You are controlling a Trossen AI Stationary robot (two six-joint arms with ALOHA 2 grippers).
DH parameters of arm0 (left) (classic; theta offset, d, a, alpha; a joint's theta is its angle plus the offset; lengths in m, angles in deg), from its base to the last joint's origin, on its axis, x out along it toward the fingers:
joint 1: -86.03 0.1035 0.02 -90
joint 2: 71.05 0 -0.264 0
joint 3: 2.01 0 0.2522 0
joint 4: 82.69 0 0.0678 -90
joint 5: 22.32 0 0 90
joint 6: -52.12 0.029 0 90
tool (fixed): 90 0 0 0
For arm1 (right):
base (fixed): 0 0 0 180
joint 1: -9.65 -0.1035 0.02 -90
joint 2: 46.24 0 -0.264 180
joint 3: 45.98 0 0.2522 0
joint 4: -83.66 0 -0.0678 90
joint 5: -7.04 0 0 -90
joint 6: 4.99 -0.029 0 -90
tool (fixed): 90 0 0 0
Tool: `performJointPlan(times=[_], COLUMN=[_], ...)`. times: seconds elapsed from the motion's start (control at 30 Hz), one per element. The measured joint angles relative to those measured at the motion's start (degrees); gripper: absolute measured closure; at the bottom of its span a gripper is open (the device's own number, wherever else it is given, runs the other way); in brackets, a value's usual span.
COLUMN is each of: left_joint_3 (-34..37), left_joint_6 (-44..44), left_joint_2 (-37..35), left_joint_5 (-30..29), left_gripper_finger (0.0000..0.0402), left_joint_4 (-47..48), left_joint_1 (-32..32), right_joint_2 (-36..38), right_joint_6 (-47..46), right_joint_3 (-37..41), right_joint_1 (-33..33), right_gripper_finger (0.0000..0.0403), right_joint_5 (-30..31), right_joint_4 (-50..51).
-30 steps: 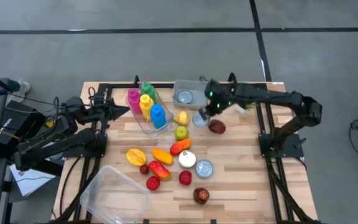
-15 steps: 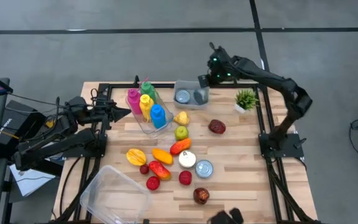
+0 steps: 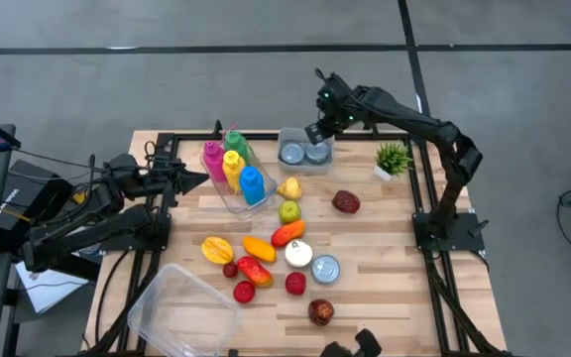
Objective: Pick & Place Food Item
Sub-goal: Put the blue tuna can into the gray bin
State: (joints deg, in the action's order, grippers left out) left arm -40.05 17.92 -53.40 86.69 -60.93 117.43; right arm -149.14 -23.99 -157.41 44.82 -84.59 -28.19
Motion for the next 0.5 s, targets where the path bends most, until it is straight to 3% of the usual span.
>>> performJointPlan(times=[0.13,0.33,0.5], left_joint_3=[1.7,5.0,8.7], left_joint_6=[1.1,2.9,1.4], left_joint_2=[-1.3,-9.6,-16.2], left_joint_5=[-1.2,-6.0,-6.8], left_gripper_finger=[0.0402,0.0402,0.0402], left_joint_4=[-0.8,-0.6,-0.4], left_joint_1=[0.0,0.0,0.0], right_joint_2=[0.9,5.8,7.7], right_joint_6=[0.6,-1.9,-8.6], right_joint_3=[-2.0,3.2,11.2], right_joint_1=[-4.4,-19.9,-33.0], right_gripper_finger=[0.0393,0.0385,0.0324], right_joint_5=[0.4,3.9,4.3], right_joint_4=[8.7,14.5,13.4])
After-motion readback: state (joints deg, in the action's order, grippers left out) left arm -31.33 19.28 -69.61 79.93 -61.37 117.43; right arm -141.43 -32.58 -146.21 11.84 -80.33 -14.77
